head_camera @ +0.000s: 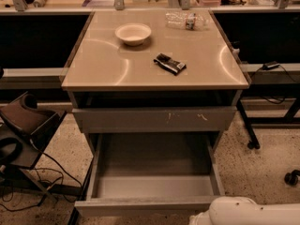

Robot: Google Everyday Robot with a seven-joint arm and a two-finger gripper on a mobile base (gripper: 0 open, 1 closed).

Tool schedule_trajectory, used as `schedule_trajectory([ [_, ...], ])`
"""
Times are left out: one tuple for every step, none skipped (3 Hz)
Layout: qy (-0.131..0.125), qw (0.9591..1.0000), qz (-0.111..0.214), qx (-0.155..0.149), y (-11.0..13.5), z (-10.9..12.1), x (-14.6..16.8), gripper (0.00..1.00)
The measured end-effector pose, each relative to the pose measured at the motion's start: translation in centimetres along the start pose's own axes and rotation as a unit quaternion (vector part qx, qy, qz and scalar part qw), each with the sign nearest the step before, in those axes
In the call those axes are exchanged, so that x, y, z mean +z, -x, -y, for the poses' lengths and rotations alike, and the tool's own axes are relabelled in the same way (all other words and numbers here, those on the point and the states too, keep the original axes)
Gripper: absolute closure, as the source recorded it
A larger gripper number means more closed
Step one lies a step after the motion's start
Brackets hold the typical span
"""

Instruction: Close middle drawer

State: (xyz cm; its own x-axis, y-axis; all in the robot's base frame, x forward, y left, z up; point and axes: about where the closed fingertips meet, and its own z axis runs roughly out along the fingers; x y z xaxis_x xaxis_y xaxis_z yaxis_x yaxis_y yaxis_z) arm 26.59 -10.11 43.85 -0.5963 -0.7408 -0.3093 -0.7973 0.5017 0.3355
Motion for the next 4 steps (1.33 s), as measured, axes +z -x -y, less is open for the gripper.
schedule_trajectory([
  [0.010,0.9999,0.003,0.008,0.6,2.4,1.4,0.00],
  [0.032,0.9991,0.003,0.029,1.8,6.8,3.5,0.00],
  [0.034,0.9989,0.004,0.033,2.0,7.4,3.7,0.00],
  [0.025,0.9986,0.025,0.040,4.5,10.3,2.7,0.00],
])
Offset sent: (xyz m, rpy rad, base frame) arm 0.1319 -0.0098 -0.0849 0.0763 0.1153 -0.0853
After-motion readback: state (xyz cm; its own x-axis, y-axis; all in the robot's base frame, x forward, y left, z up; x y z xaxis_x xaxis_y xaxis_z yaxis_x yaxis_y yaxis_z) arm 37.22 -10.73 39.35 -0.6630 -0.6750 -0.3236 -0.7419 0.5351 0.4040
